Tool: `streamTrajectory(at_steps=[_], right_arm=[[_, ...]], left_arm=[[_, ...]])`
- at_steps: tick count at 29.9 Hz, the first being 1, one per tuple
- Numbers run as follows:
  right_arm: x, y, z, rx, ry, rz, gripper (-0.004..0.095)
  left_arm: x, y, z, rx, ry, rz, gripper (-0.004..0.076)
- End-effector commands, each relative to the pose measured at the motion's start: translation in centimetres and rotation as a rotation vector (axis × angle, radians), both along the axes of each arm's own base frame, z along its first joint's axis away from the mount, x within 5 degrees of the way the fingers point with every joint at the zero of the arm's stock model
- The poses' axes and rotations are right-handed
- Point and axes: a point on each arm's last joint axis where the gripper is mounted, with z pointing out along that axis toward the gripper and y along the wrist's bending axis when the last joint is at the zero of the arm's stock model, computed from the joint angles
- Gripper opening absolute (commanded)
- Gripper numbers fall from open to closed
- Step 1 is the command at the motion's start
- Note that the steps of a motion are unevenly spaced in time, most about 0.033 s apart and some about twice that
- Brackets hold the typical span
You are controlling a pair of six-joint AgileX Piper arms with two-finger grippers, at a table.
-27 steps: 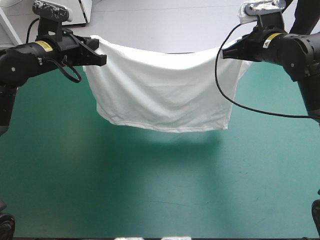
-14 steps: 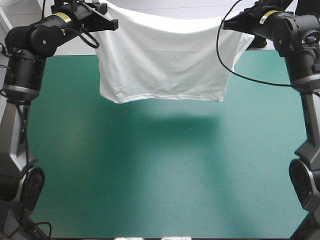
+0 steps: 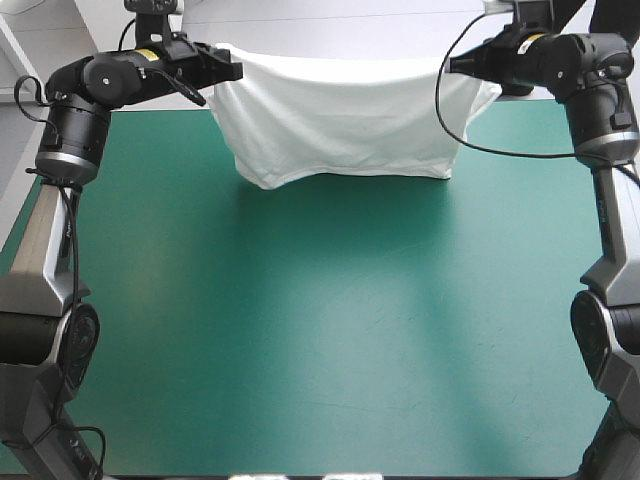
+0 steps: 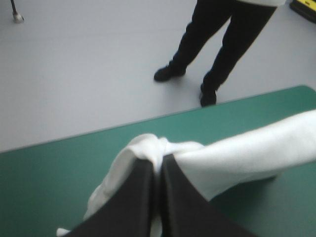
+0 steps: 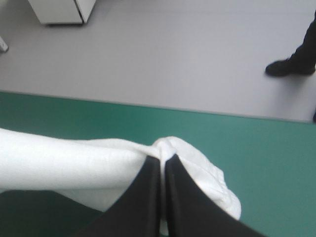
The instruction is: Fold the cloth
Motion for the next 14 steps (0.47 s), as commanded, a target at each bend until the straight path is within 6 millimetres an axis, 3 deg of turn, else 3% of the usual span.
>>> streamTrajectory(at_steps=[1,6,14], right_arm=[[-1.7,-0.5,-0.2,-0.003,0.019,0.006,-0.0013],[-3.0,-0.5,-5.2,-0.018,0.244,0.017,-0.0013],[-7.1,0.8,-8.8,-0.038,0.42,0.068,-0.0013]], left_arm=[[-2.8,0.3,1.6,-0.04,-0.022,-0.047,-0.001],[-4.6,0.4,-3.1,-0.01,0.167,-0.063,-0.001],[-9.2,0.4,-8.3,0.007,0.394,-0.102,-0.001]])
